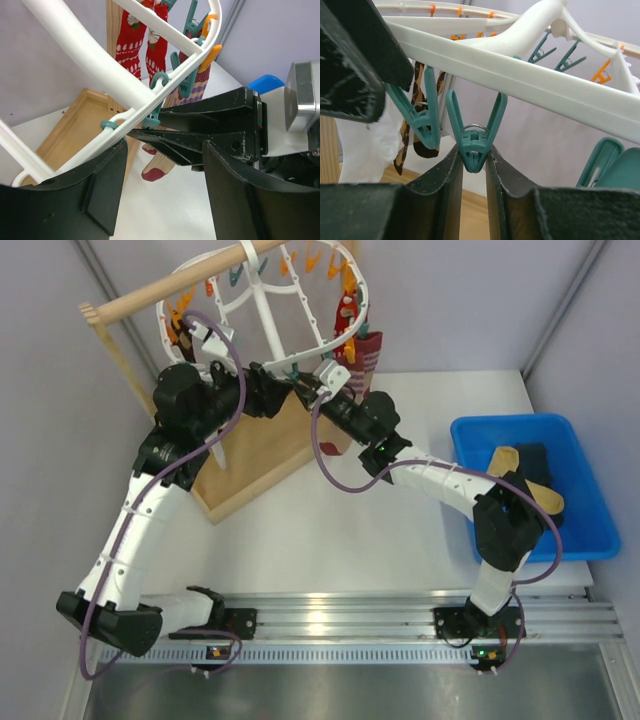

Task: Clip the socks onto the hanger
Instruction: Open the clamp at the hanger.

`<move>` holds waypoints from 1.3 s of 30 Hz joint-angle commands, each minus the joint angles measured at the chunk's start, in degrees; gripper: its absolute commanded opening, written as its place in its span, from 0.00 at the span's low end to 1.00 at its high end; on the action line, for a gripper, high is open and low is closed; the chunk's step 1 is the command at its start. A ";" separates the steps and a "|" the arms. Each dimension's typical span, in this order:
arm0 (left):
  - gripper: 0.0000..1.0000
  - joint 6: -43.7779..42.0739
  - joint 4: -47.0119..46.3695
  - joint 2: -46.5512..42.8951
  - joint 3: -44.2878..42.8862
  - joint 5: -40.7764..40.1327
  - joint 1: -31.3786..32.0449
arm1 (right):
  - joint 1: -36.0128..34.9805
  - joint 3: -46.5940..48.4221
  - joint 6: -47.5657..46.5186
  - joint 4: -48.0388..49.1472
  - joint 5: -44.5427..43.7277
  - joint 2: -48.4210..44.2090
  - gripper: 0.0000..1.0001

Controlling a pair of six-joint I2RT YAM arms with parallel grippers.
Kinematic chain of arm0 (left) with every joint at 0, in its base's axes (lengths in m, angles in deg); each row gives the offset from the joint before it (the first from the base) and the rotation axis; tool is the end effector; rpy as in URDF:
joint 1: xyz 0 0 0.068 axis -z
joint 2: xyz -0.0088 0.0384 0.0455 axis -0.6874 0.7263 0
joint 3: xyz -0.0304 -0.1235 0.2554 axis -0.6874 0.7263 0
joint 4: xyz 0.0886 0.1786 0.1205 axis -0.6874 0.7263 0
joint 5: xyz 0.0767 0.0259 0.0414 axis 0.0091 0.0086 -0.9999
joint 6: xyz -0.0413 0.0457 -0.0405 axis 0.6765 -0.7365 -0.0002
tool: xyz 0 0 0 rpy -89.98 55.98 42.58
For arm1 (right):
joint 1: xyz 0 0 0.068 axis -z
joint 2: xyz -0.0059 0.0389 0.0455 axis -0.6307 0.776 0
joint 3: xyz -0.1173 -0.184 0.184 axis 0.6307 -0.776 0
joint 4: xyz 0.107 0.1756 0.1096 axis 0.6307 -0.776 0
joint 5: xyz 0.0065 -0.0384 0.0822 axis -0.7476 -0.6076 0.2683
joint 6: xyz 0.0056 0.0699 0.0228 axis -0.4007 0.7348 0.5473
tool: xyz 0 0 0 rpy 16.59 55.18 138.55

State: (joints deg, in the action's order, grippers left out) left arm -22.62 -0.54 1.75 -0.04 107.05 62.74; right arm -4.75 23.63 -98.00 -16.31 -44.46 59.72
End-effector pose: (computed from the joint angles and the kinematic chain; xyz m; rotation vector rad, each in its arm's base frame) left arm 0.2241 -0.0986 0.4858 0.3692 1.5740 -0.6533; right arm 0.2950 0.2996 0.4100 -0.7412 0.9580 0.5472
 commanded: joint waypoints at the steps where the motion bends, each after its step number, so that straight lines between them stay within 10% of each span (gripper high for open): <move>1: 0.66 2.24 -2.61 1.21 -3.18 -4.72 1.16 | -1.85 0.25 -1.32 -0.14 -3.35 -3.52 0.00; 20: 0.31 4.70 -0.41 5.25 -4.85 -15.54 2.14 | -3.34 -2.47 1.40 -0.59 -1.96 -6.24 0.00; 27: 0.00 3.30 0.03 5.43 -4.59 -12.64 2.05 | -1.94 -3.53 2.45 -2.34 2.78 -7.12 0.32; 39: 0.00 0.58 0.03 4.81 -2.92 -8.69 0.99 | 7.03 8.07 20.11 -9.20 23.34 -1.15 0.49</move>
State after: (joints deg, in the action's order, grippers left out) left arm -20.22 1.67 6.80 -2.82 96.63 64.22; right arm 0.75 26.95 -84.60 -26.80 -28.97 57.40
